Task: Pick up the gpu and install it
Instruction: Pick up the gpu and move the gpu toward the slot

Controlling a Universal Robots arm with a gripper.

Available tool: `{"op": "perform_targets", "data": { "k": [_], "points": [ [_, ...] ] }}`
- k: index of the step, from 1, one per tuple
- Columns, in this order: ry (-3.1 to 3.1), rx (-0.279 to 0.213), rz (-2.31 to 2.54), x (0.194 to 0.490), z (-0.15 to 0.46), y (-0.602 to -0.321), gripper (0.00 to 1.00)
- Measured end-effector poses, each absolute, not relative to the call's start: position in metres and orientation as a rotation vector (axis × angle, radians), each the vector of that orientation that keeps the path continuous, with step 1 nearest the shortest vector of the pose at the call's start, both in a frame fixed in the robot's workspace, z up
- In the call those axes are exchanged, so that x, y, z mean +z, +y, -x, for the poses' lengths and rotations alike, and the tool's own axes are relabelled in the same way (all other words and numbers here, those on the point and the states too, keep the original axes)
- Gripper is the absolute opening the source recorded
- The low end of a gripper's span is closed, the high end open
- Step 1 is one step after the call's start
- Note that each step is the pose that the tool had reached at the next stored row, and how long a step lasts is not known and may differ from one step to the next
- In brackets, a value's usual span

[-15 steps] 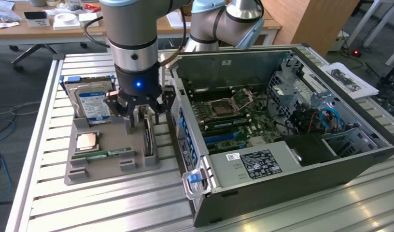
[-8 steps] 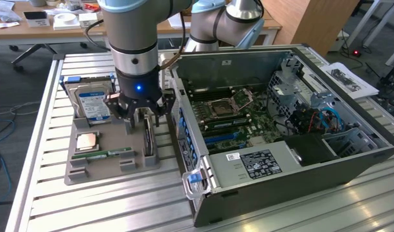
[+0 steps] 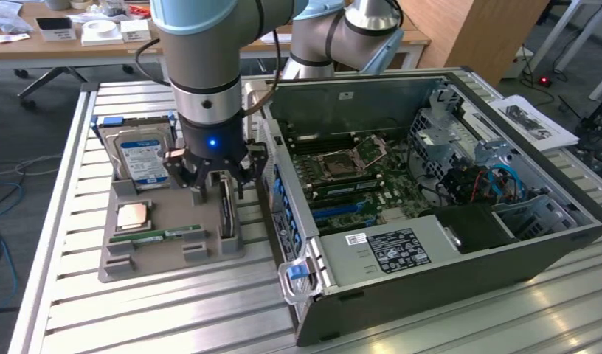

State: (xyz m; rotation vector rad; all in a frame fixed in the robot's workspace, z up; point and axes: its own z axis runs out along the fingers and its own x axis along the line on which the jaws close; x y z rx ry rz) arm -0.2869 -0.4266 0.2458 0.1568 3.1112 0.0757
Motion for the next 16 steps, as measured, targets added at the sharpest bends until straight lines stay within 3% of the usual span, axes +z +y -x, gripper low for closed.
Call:
{"op": "perform_targets", "data": {
  "k": [16],
  "points": [
    [3.109, 0.075, -0.196, 0.233, 0.283, -0.427, 0.60]
  ]
}}
